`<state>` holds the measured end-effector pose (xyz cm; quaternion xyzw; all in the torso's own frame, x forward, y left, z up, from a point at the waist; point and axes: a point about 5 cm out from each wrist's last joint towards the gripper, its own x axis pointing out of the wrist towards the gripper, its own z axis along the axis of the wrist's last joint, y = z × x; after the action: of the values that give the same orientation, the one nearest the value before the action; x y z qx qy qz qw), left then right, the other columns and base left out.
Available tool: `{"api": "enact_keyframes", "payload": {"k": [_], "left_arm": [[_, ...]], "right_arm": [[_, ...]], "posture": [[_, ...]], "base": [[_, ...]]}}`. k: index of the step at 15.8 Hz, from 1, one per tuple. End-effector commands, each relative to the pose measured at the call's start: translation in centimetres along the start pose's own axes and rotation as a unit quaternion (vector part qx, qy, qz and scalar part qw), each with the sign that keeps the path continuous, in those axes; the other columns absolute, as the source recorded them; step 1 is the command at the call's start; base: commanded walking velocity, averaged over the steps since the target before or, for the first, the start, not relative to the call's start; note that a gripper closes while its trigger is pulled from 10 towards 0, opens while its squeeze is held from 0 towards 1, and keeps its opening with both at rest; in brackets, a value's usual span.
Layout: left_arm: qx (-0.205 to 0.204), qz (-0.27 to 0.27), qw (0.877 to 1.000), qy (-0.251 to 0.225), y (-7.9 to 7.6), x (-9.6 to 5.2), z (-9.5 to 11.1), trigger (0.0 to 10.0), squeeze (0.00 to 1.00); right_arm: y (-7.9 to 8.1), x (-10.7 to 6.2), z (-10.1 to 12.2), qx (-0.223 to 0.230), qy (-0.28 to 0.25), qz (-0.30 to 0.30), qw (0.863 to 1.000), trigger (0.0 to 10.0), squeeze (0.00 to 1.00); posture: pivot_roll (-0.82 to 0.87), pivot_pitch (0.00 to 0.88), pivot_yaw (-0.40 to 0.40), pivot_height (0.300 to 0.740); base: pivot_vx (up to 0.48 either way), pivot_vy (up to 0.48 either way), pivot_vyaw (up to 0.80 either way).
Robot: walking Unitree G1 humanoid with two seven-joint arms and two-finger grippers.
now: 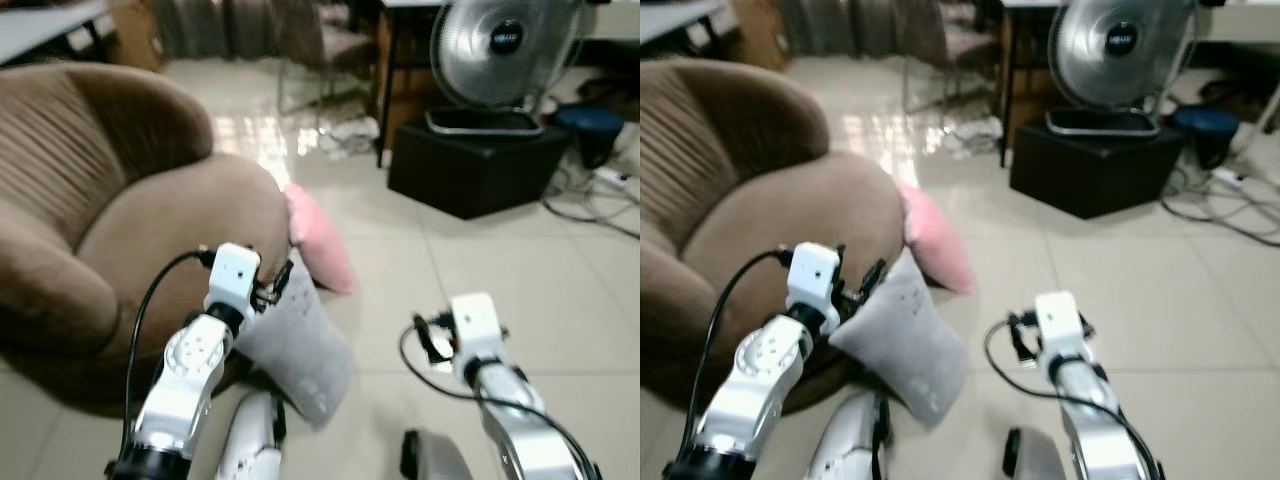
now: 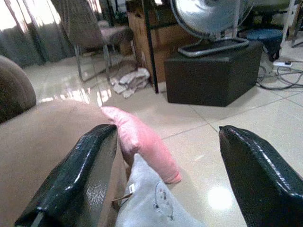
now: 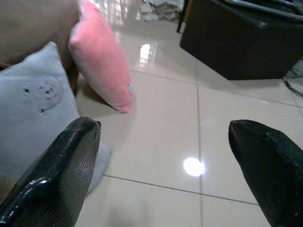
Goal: Move the pillow to the sofa from floor
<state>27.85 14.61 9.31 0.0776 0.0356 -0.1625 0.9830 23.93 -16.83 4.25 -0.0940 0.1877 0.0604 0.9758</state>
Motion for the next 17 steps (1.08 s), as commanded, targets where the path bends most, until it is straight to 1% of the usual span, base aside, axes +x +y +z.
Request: {"api": "enact_keyframes", "payload": {"k": [1,6,10,12,13,14,16,17], "left_arm": [[0.010,0.011,1.000,0.000,0.8,0.0,0.2,10.0,0.00],[0.010,0.013,1.000,0.002,0.9,0.0,0.0,10.0,0.00],[0.007,0.013,1.000,0.002,0.9,-0.1,-0.1,10.0,0.00],[0.016,0.010,1.000,0.011,0.8,-0.1,-0.3,10.0,0.00],[0.014,0.010,1.000,0.013,0.9,-0.1,-0.5,10.0,0.00],[0.018,0.012,0.999,0.025,1.0,0.1,-0.9,10.0,0.00],[0.002,0.006,0.999,0.040,1.0,0.5,-1.3,10.0,0.00],[0.006,0.005,0.999,0.050,1.1,0.8,-1.7,10.0,0.00]], "right_arm": [[0.5,0.5,1.4,-0.003,-0.033,0.010,0.999,10.0,0.00],[0.4,1.0,1.2,-0.011,-0.032,0.013,0.999,10.0,0.00],[0.6,1.0,1.2,-0.014,-0.036,0.017,0.999,10.0,0.00],[0.8,0.6,1.5,-0.014,-0.036,0.019,0.999,10.0,0.00],[1.0,0.4,1.8,-0.013,-0.039,0.020,0.999,10.0,0.00],[1.1,0.2,2.1,-0.013,-0.043,0.021,0.999,10.0,0.00],[1.3,0.1,2.4,-0.015,-0.045,0.024,0.999,10.0,0.00],[1.4,0.0,2.5,-0.017,-0.047,0.026,0.998,10.0,0.00]], "posture": [[-0.07,0.007,0.018,0.615],[-0.07,0.013,0.015,0.615],[-0.07,0.018,0.015,0.615],[-0.07,0.025,0.017,0.610],[-0.07,0.031,0.016,0.600],[-0.07,0.031,0.016,0.585],[-0.07,0.035,0.017,0.570],[-0.07,0.048,0.015,0.565]], "base": [[0.341,0.000,0.00],[0.341,0.000,0.00],[0.308,0.000,0.00],[0.000,0.000,0.00],[0.000,0.000,0.00],[0.000,0.000,0.00],[0.000,0.000,0.00],[0.000,0.000,0.00]]}}
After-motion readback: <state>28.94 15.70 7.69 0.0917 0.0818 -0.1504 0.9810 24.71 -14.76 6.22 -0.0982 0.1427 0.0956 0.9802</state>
